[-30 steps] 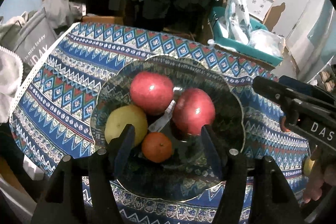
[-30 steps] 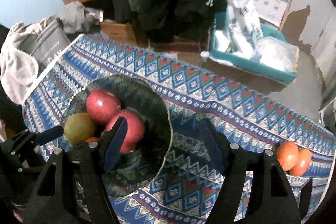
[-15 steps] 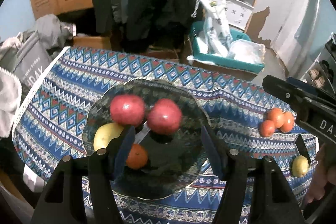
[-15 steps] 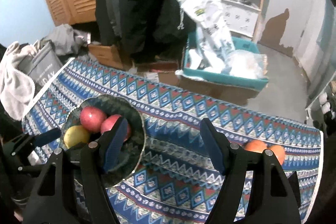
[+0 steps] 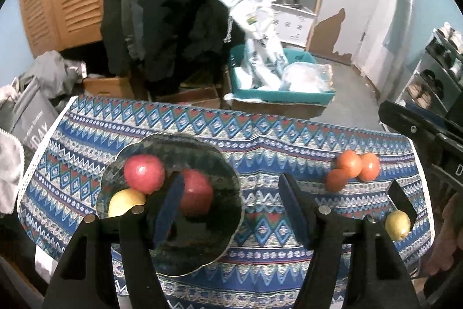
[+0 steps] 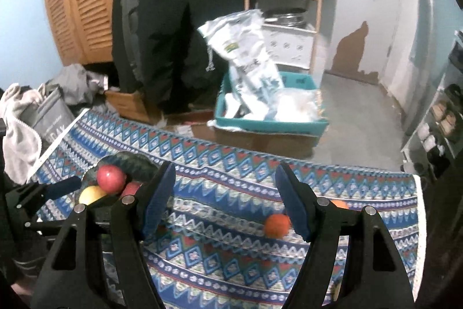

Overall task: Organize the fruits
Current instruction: 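Move both grippers back from the bowl toward the remaining oranges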

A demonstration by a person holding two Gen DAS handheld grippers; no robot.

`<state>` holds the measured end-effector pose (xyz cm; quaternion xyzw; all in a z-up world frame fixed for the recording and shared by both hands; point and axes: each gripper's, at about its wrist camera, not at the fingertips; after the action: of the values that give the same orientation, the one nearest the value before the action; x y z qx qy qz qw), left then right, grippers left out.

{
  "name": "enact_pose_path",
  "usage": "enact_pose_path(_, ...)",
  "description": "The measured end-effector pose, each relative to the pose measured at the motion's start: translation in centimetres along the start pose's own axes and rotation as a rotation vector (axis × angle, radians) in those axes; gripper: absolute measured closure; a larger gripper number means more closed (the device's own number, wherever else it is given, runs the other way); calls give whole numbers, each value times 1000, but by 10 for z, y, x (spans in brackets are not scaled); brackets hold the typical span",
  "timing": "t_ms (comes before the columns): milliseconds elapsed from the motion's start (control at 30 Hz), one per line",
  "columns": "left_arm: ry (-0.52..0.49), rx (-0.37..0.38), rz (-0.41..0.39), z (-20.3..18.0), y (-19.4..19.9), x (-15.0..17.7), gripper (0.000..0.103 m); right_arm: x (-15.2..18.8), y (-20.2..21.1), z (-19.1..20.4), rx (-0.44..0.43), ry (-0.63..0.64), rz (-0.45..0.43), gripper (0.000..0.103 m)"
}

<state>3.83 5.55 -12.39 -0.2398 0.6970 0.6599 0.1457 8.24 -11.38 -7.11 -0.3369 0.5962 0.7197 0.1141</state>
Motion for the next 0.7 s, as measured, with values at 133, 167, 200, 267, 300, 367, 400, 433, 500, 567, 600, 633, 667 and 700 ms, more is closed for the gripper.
enact_pose_path(133, -30, 11, -21, -17, 10, -2, 32, 5, 16, -19, 20, -30, -25, 30)
enact_pose_path(167, -40, 13, -29, -23, 13, -3, 31, 7, 18, -23, 27, -37, -26, 30)
enact_pose_path(200, -47, 14, -33, -27, 14, -3, 31, 8, 21, -28, 34, -44, -28, 30)
enact_pose_path(267, -65, 18, -40, -34, 17, -3, 31, 13, 27, -37, 45, -58, -35, 30)
enact_pose_path(300, -77, 21, -42, -39, 18, -3, 31, 14, 29, -40, 49, -63, -36, 30)
enact_pose_path(367, -90, 27, -42, -46, 19, -3, 30, 19, 35, -51, 61, -86, -40, 30)
enact_pose_path(400, -94, 29, -41, -49, 19, -3, 30, 21, 38, -56, 65, -94, -42, 30)
enact_pose_path(433, -100, 32, -39, -53, 18, -3, 30, 24, 40, -62, 73, -103, -44, 30)
enact_pose_path(500, -113, 38, -36, -61, 18, -2, 30, 28, 45, -73, 91, -118, -45, 30)
enact_pose_path(567, -122, 43, -31, -68, 17, -1, 30, 33, 51, -83, 103, -133, -50, 30)
enact_pose_path(600, -126, 46, -28, -71, 16, -1, 30, 35, 54, -88, 110, -140, -52, 30)
enact_pose_path(633, -131, 50, -26, -74, 15, 0, 30, 36, 55, -91, 114, -144, -52, 30)
enact_pose_path(667, -139, 52, -25, -79, 15, 0, 30, 40, 58, -98, 121, -152, -54, 30)
enact_pose_path(700, -144, 52, -25, -82, 15, 0, 30, 42, 60, -101, 124, -156, -55, 30)
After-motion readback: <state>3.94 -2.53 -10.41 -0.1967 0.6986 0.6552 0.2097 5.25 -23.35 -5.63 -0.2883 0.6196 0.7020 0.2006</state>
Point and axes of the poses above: each gripper's, at about its wrist camera, not at the fingertips, and y roughly against the way its jaws point, z to its left, x to its underside, and after that the axes turned 8 degrees about z, right-handed
